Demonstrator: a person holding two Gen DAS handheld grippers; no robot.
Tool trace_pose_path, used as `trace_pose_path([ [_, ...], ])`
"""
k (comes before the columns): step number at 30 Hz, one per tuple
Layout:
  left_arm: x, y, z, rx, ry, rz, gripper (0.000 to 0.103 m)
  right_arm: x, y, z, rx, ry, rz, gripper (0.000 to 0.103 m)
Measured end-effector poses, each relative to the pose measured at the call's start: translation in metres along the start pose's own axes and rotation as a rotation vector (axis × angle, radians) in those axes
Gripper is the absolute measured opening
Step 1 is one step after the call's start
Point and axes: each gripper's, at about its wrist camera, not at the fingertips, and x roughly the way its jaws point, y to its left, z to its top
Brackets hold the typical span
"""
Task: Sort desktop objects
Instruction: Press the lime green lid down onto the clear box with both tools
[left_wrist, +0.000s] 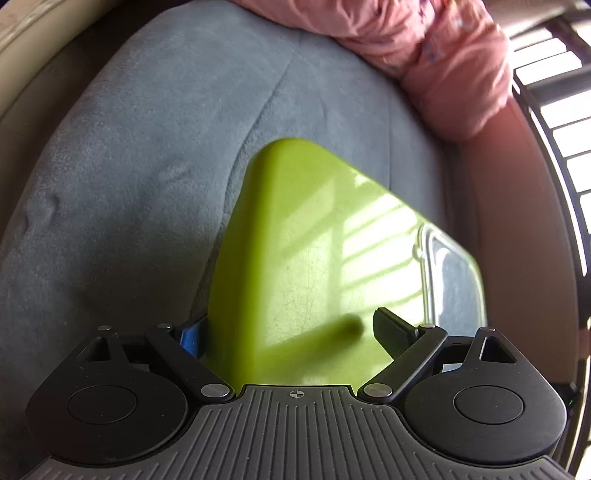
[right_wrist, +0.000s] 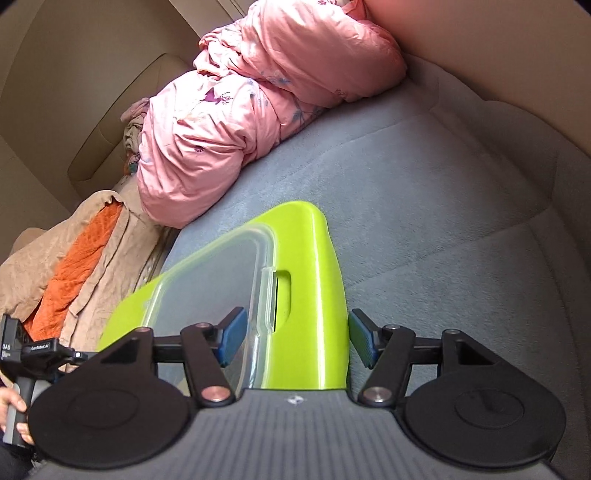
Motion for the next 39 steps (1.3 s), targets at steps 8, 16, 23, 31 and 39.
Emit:
trace_pose_path([
  [8, -0.005, 0.007, -0.026, -0.068, -0.073, -0.043, 0.093, -0.004, 0.021, 0.018, -0.056, -0.049, -0.011, 0.063],
  [16, 0.01, 0.023, -0.041, -0.11, -0.053, -0.097, 0.096, 0.014, 0.03, 0.037, -0.122, 0.108, -0.06, 0.065],
  [23, 0.025, -0.007, -0.018, 0.013, -0.013, -0.084, 0.099, -0.021, 0.012, -0.018, -0.044, 0.015, -0.055, 0.062],
  [31, 0.031, -0.004, -0.01, -0.03, 0.007, -0.062, 0.102, -0.028, -0.003, -0.016, 0.033, -0.044, -0.072, 0.062],
  [39, 0.022, 0.009, -0.018, -0.053, 0.018, -0.009, 0.102, -0.002, 0.019, -0.028, -0.056, -0.013, -0.007, 0.069],
])
